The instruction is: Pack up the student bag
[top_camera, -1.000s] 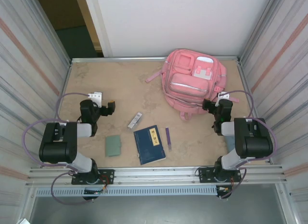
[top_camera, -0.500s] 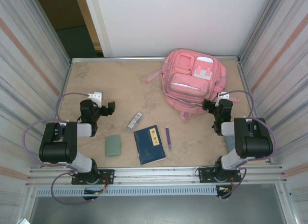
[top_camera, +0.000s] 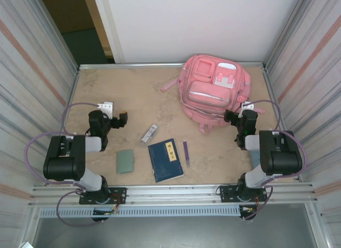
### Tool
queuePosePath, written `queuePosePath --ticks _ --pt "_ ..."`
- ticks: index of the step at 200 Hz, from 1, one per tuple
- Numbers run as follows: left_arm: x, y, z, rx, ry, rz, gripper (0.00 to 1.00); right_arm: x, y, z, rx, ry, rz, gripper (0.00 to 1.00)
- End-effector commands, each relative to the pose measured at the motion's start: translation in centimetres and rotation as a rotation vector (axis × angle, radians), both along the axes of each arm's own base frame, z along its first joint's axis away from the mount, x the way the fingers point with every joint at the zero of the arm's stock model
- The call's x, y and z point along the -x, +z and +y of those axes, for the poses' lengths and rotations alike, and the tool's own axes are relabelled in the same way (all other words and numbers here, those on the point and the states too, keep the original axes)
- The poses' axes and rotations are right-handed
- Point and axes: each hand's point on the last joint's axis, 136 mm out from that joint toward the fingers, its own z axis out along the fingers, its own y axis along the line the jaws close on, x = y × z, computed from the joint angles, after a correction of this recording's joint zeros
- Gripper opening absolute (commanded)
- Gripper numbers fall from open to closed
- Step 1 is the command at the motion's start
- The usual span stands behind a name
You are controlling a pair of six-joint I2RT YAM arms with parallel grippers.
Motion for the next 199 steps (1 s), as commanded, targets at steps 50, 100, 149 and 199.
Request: queuePosePath --ticks 50,100,149,199 --pt "-0.4 0.6 0.1 -0.012 0.001 -0.019 0.99 -0.4 1.0 0.1 -0.011 0.000 -0.036 0.99" --pt "-0.2 0.9 -0.1 -0.012 -0.009 -0.033 0.99 -0.1 1.7 0.3 0.014 -0.005 -0.047 0.99" --pt "1.1 3.8 -2.1 -0.079 -0.043 -0.014 0.99 1.3 4.5 1.7 0.025 0.013 -0.032 0.99" --pt "2.5 11.7 -7.5 0.004 -0.097 -0.009 0.99 3.9 7.7 4.2 -0.154 0.015 0.051 0.99"
